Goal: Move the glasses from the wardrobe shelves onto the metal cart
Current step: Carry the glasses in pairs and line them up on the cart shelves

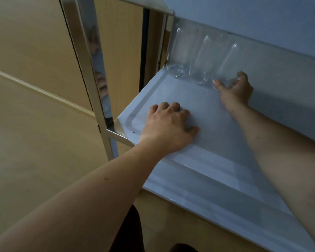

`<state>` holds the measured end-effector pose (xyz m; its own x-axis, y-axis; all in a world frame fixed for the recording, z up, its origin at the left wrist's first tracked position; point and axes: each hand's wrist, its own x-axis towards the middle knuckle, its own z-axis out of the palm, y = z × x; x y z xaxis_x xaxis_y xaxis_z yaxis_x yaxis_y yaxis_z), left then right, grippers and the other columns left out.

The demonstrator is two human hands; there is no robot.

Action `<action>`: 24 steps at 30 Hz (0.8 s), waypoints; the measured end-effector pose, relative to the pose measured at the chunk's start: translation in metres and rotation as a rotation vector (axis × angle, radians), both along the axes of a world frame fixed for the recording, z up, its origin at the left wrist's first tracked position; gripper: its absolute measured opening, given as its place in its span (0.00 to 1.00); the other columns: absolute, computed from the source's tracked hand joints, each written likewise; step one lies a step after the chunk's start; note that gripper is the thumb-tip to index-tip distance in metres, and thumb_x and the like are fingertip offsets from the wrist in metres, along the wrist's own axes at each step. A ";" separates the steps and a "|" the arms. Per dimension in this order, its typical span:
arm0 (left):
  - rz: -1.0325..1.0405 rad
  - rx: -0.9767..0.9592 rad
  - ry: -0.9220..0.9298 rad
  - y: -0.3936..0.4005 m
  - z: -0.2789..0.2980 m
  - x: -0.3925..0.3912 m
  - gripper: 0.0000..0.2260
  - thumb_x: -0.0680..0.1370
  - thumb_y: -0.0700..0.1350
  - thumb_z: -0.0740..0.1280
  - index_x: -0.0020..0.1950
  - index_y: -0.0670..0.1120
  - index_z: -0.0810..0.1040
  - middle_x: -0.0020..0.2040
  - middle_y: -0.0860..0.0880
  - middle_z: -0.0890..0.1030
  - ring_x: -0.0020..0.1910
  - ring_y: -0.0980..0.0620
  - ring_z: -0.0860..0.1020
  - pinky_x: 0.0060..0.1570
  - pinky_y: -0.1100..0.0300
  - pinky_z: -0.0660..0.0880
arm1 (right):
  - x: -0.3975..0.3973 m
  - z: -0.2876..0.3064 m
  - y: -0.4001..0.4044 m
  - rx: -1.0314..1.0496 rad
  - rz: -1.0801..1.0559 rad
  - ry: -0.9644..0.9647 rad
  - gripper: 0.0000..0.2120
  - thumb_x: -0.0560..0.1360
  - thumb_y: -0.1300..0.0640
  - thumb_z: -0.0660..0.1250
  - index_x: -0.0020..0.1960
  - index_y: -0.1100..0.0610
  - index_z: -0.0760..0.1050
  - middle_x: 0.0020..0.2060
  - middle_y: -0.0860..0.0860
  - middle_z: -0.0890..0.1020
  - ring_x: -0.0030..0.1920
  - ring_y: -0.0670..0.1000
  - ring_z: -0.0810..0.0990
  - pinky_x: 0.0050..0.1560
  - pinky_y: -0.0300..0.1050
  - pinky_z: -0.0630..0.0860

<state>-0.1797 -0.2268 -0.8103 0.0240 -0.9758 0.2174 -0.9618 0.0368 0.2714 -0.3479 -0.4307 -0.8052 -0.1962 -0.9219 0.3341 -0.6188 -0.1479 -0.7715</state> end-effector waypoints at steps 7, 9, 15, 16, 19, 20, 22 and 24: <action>0.020 0.000 -0.018 0.001 -0.001 -0.001 0.25 0.78 0.67 0.56 0.68 0.55 0.76 0.66 0.52 0.75 0.68 0.46 0.69 0.71 0.49 0.60 | 0.002 -0.004 -0.004 -0.013 -0.005 0.089 0.43 0.70 0.40 0.76 0.76 0.59 0.65 0.64 0.58 0.79 0.65 0.59 0.77 0.65 0.48 0.71; 0.021 -0.005 -0.025 0.001 -0.001 -0.002 0.25 0.78 0.67 0.56 0.67 0.55 0.76 0.66 0.52 0.75 0.67 0.46 0.70 0.70 0.49 0.60 | 0.003 -0.004 -0.004 -0.011 -0.003 0.102 0.43 0.70 0.40 0.76 0.76 0.60 0.64 0.64 0.58 0.79 0.65 0.59 0.77 0.65 0.48 0.70; 0.013 -0.011 -0.025 0.002 -0.001 -0.001 0.24 0.78 0.66 0.56 0.66 0.55 0.76 0.65 0.52 0.75 0.66 0.46 0.69 0.70 0.49 0.61 | 0.004 0.000 0.004 0.002 -0.009 0.161 0.42 0.71 0.40 0.75 0.74 0.64 0.64 0.64 0.62 0.78 0.65 0.63 0.77 0.63 0.51 0.71; 0.014 -0.011 -0.024 0.002 -0.001 -0.001 0.24 0.78 0.66 0.56 0.65 0.54 0.76 0.65 0.51 0.75 0.66 0.46 0.69 0.69 0.48 0.61 | 0.005 0.002 0.008 0.011 -0.008 0.172 0.43 0.71 0.40 0.75 0.73 0.64 0.63 0.64 0.62 0.78 0.65 0.64 0.76 0.63 0.51 0.71; 0.015 -0.012 -0.015 0.002 0.000 0.000 0.23 0.78 0.66 0.56 0.63 0.54 0.77 0.63 0.51 0.76 0.65 0.45 0.70 0.68 0.48 0.62 | 0.006 0.007 0.023 0.052 -0.017 0.246 0.43 0.72 0.43 0.75 0.75 0.64 0.60 0.67 0.65 0.74 0.67 0.64 0.73 0.65 0.51 0.68; 0.012 -0.007 -0.014 0.002 -0.001 0.000 0.23 0.77 0.66 0.56 0.63 0.53 0.77 0.63 0.50 0.76 0.65 0.45 0.70 0.68 0.47 0.62 | 0.006 0.008 0.031 0.069 -0.020 0.284 0.43 0.73 0.44 0.75 0.76 0.65 0.59 0.68 0.66 0.73 0.68 0.65 0.72 0.66 0.52 0.67; 0.002 0.002 -0.019 0.002 0.000 -0.001 0.24 0.77 0.66 0.56 0.63 0.53 0.77 0.62 0.50 0.76 0.64 0.44 0.71 0.68 0.46 0.63 | 0.003 0.009 0.048 0.099 -0.012 0.346 0.43 0.74 0.45 0.74 0.77 0.64 0.57 0.70 0.67 0.71 0.69 0.65 0.71 0.68 0.52 0.65; -0.002 -0.002 -0.032 0.003 0.003 -0.001 0.23 0.78 0.65 0.56 0.63 0.52 0.77 0.63 0.49 0.76 0.65 0.43 0.70 0.69 0.46 0.63 | 0.001 0.008 0.066 0.129 0.018 0.411 0.41 0.75 0.45 0.73 0.78 0.63 0.58 0.70 0.67 0.70 0.69 0.66 0.70 0.69 0.52 0.64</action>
